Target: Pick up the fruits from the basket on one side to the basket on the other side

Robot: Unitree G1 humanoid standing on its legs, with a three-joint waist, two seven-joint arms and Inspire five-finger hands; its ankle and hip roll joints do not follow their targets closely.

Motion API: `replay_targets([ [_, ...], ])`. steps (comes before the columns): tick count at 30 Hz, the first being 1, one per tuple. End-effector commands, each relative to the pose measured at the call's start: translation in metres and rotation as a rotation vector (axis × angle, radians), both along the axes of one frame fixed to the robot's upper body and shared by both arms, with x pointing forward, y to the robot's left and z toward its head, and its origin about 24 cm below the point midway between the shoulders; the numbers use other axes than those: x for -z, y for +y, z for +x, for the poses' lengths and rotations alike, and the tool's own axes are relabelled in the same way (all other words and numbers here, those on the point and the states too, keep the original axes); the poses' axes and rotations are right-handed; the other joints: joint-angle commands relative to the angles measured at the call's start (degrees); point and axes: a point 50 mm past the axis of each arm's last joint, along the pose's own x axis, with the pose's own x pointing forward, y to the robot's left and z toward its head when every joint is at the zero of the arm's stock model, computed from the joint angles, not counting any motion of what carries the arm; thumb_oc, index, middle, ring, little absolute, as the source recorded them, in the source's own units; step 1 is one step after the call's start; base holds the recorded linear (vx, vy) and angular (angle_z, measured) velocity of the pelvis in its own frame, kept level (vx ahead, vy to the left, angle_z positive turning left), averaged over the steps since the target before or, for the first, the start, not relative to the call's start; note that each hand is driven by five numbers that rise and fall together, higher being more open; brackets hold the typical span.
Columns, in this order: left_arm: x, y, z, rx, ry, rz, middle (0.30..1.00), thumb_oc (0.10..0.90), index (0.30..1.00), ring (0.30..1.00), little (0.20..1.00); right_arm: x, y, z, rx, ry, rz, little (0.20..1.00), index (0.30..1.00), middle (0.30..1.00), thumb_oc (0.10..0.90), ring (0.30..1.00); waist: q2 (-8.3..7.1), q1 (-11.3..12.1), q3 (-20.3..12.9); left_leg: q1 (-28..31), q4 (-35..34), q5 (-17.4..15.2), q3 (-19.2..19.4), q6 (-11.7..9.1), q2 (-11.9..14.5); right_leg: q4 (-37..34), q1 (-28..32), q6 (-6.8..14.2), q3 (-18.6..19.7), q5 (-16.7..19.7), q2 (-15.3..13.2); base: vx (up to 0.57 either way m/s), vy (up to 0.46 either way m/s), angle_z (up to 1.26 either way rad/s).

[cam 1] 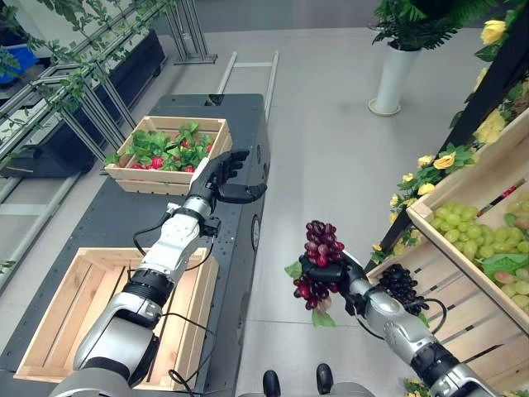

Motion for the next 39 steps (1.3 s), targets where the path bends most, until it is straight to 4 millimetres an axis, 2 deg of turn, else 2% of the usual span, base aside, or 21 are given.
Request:
replay_targets([
  [1,-0.018,0.011,0.000,-0.077,-0.196,-0.239,0.900,0.800,0.900,0.900,0.900,-0.016,0.017,0.004,-0.037,-0.182,0.124,0.300,0.300,0.300,0.400,0.300,-1.68,0.33,-9.72,-0.53,0.14,-4.17,-0.22,-0.06,-2.08,0.12,-1.28,-0.23,-0.55,0.60,-0.31,0.03,0.026,-0.13],
  [3,-0.010,0.011,-0.004,-0.079,-0.184,-0.291,0.900,0.800,0.900,0.900,0.900,-0.012,0.014,0.000,-0.031,-0.169,0.116,0.300,0.300,0.300,0.400,0.300,-1.72,0.21,-9.66,-0.43,0.14,-4.22,-0.10,-0.04,-2.05,0.12,-1.25,-0.25,-0.45,0.62,-0.27,0.03,0.027,-0.12],
  [5,0.018,0.006,-0.017,-0.061,-0.124,-0.436,0.900,0.800,0.900,0.900,0.900,0.004,0.007,-0.013,-0.028,-0.106,0.101,0.300,0.300,0.300,0.400,0.300,-1.86,-0.14,-9.31,-0.15,0.14,-4.48,0.32,0.08,-1.98,0.12,-1.20,-0.25,-0.11,0.66,-0.12,0.03,0.039,-0.14],
  [6,0.022,0.005,-0.019,-0.057,-0.112,-0.451,0.900,0.800,0.900,0.900,0.900,0.007,0.006,-0.015,-0.027,-0.095,0.101,0.300,0.300,0.300,0.400,0.300,-1.86,-0.15,-9.26,-0.11,0.14,-4.51,0.38,0.10,-1.97,0.12,-1.20,-0.26,-0.09,0.66,-0.11,0.01,0.030,-0.14],
  [9,0.072,-0.001,-0.045,-0.058,0.046,-0.530,0.900,0.800,0.900,0.900,0.900,0.028,-0.005,-0.034,0.009,0.013,0.118,0.300,0.300,0.300,0.400,0.300,-1.84,-0.19,-8.54,0.33,0.14,-4.76,0.64,0.30,-1.90,0.12,-0.97,-0.26,0.06,0.78,0.02,0.03,0.033,-0.07],
  [12,0.118,-0.005,-0.082,-0.090,0.169,-0.541,0.900,0.800,0.900,0.900,0.900,0.042,-0.016,-0.052,0.116,0.097,0.134,0.300,0.300,0.300,0.400,0.300,-1.97,-0.28,-7.91,0.50,0.14,-4.85,0.92,0.59,-1.86,0.12,-1.03,-0.44,0.62,1.03,0.23,0.04,0.024,-0.15],
  [13,0.120,-0.005,-0.084,-0.092,0.172,-0.541,0.900,0.800,0.900,0.900,0.900,0.042,-0.017,-0.053,0.120,0.099,0.133,0.300,0.300,0.300,0.400,0.300,-1.97,-0.28,-7.88,0.49,0.14,-4.85,0.94,0.62,-1.86,0.12,-1.05,-0.46,0.67,1.05,0.25,0.01,0.025,-0.13],
  [16,0.144,-0.014,-0.105,-0.143,0.251,-0.587,0.900,0.800,0.900,0.900,0.900,0.046,-0.021,-0.059,0.198,0.092,0.124,0.300,0.300,0.300,0.400,0.300,-2.17,-0.47,-6.63,0.69,0.14,-4.95,1.24,1.00,-1.89,0.12,-1.06,-0.61,1.33,1.44,0.49,0.00,0.017,-0.03],
  [20,0.166,-0.020,-0.127,-0.215,0.313,-0.649,0.900,0.800,0.900,0.900,0.900,0.049,-0.030,-0.060,0.280,0.071,0.076,0.300,0.300,0.300,0.400,0.300,-2.74,-0.52,-5.86,1.28,0.14,-5.48,1.55,1.23,-1.84,0.12,-0.65,-0.59,1.88,1.59,0.74,0.00,0.009,0.00],
  [25,0.181,-0.030,-0.145,-0.192,0.380,-0.634,0.900,0.800,0.900,0.900,0.900,0.048,-0.041,-0.055,0.374,0.053,0.017,0.300,0.300,0.300,0.400,0.300,-3.46,0.11,-5.48,1.33,0.14,-5.55,1.24,1.20,-1.70,0.12,-0.59,-0.40,1.74,1.93,0.97,0.01,-0.002,0.00],
  [28,0.188,-0.040,-0.154,-0.099,0.441,-0.498,0.900,0.800,0.900,0.900,0.900,0.043,-0.038,-0.049,0.372,0.030,0.022,0.300,0.300,0.300,0.400,0.300,-3.69,0.38,-4.79,0.61,0.14,-5.24,1.05,1.33,-1.55,0.12,-1.28,-0.29,1.94,2.30,1.17,0.00,0.000,0.00],
  [31,0.189,-0.044,-0.155,-0.057,0.462,-0.439,0.900,0.800,0.900,0.900,0.900,0.043,-0.036,-0.049,0.384,0.038,0.017,0.300,0.300,0.300,0.400,0.300,-3.62,0.23,-4.23,0.29,0.14,-5.14,1.03,1.39,-1.52,0.12,-1.66,-0.23,2.35,2.45,1.25,0.01,-0.021,-0.01],
  [39,0.179,-0.064,-0.134,-0.014,0.424,-0.439,0.900,0.800,0.900,0.900,0.900,0.039,-0.042,-0.035,0.447,0.002,-0.019,0.300,0.300,0.300,0.400,0.300,-2.19,-0.35,-0.05,-2.46,0.14,-4.12,1.47,1.48,-1.63,0.64,-4.81,-0.41,2.57,3.29,0.92,-0.04,-0.005,-0.08],
])
